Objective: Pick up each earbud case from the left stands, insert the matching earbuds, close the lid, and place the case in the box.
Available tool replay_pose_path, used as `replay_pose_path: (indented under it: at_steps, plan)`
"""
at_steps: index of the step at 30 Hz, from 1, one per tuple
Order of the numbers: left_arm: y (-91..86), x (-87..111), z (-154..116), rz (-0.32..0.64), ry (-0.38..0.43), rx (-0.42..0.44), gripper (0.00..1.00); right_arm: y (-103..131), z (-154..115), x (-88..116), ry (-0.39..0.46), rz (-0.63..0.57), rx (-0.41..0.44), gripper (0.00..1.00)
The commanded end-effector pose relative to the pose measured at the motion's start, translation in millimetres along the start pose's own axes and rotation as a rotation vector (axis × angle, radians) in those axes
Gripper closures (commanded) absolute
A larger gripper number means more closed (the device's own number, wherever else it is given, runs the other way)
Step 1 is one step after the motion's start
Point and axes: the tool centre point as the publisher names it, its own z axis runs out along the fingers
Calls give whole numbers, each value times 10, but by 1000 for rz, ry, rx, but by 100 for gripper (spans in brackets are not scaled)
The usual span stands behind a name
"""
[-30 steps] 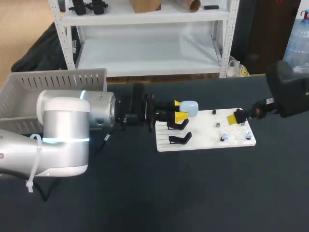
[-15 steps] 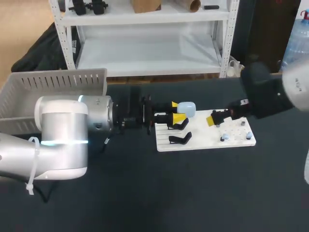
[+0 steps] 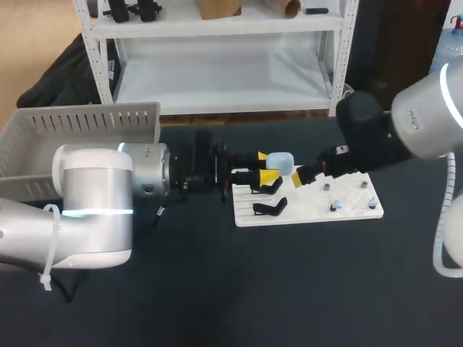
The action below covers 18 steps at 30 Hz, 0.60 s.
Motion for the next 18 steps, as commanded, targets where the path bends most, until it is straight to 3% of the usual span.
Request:
replay_pose_path:
  at_steps: [1, 18]
  plan:
    - [-15, 5, 5, 2, -2, -8, 100, 12, 156, -109, 11, 7, 11, 0]
    - [-15, 5, 5, 2, -2, -8, 100, -115, 391, -241, 39, 43, 48, 0]
